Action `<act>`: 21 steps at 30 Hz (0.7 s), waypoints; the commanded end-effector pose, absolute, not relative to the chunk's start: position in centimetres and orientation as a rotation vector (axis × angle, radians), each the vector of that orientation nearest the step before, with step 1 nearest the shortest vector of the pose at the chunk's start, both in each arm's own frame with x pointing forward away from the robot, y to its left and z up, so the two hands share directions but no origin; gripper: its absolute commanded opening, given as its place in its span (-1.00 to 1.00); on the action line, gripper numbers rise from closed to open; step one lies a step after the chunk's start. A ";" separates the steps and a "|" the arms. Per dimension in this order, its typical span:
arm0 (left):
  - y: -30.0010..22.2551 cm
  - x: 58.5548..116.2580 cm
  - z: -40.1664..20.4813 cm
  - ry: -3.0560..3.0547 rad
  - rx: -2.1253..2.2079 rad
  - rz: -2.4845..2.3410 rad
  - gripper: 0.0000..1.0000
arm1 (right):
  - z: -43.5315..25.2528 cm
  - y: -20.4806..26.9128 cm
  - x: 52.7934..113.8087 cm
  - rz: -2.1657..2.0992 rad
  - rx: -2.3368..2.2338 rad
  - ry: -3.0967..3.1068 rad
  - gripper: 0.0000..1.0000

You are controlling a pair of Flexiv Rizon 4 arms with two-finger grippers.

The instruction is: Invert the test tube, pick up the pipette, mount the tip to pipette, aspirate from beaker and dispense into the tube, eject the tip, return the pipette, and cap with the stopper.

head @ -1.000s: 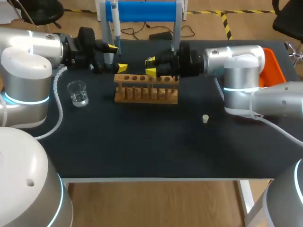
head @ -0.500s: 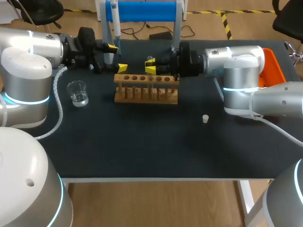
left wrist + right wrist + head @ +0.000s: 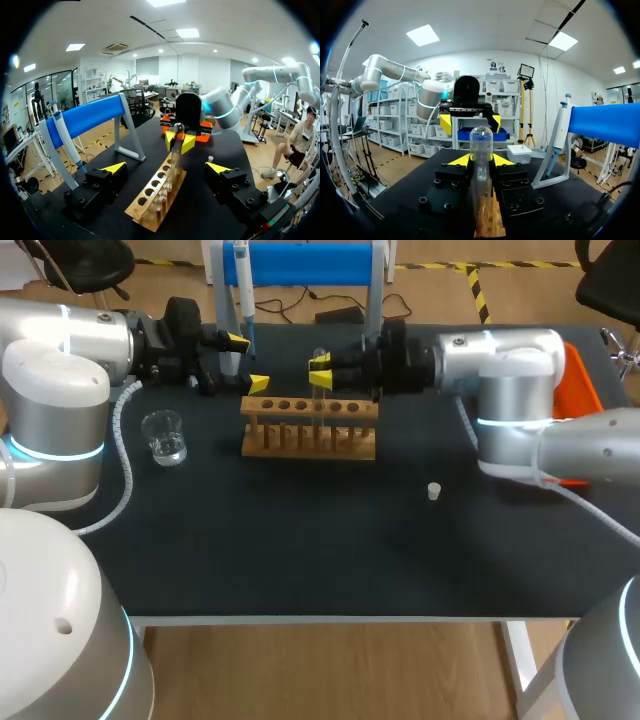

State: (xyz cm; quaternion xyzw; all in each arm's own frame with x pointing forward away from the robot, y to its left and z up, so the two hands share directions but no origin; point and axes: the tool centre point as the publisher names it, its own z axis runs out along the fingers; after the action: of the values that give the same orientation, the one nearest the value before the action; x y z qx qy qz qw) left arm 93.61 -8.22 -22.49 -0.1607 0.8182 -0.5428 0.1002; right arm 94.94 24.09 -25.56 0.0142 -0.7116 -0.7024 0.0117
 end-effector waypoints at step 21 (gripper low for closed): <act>-8.2 93.6 -22.5 2.417 -0.474 -1.607 1.00 | -22.6 24.5 94.1 -2.170 0.046 -2.265 -1.00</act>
State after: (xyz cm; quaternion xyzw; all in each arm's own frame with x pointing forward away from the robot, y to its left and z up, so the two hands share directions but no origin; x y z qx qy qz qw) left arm 93.61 -8.21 -22.49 -0.1607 0.8182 -0.5428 0.1002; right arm 94.51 24.53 -23.14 0.0184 -0.7180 -0.6958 0.0053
